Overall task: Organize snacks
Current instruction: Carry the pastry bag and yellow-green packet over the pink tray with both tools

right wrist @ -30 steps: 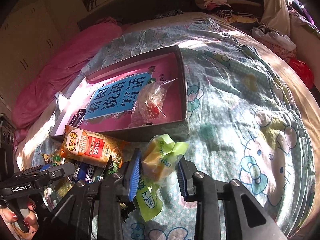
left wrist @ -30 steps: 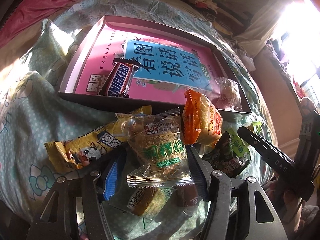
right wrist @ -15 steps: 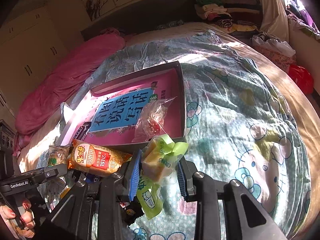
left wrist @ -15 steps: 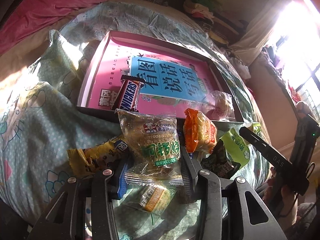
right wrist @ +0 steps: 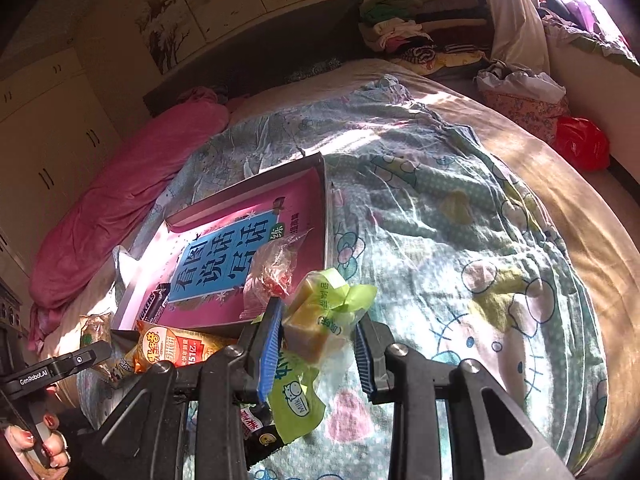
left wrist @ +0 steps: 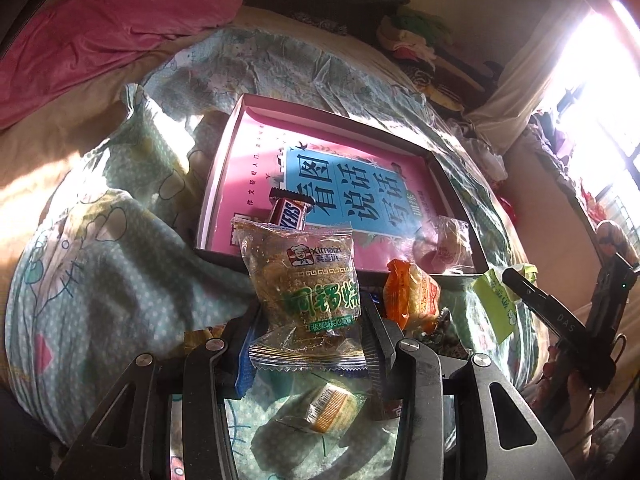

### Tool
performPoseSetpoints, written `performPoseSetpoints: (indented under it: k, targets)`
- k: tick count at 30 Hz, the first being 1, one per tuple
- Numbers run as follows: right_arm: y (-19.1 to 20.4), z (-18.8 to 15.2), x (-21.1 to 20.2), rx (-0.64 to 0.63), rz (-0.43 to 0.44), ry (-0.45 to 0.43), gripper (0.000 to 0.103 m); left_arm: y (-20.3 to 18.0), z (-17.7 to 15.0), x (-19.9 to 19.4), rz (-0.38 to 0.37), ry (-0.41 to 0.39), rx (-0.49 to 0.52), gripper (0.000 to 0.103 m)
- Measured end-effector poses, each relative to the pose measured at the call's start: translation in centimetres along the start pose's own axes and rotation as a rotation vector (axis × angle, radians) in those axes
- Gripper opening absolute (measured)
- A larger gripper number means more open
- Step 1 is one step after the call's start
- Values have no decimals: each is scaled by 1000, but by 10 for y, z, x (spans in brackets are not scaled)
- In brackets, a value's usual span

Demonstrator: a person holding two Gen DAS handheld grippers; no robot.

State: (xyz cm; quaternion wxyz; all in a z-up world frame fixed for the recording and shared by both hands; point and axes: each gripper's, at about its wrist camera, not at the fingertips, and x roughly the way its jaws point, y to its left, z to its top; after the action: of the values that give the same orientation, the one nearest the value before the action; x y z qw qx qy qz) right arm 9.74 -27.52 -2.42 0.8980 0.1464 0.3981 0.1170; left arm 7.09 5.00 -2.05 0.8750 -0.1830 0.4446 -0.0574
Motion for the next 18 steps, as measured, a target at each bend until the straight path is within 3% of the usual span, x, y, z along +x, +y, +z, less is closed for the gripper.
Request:
performPoseSetpoints:
  k: [7,18]
  targets:
    - [2,8,-10,-2,31,-61,33,3,9,-5,14,-40,9,45]
    - [6,15,-11,-25,-1,-99,33,14,20,-2,50,-72,-9,45]
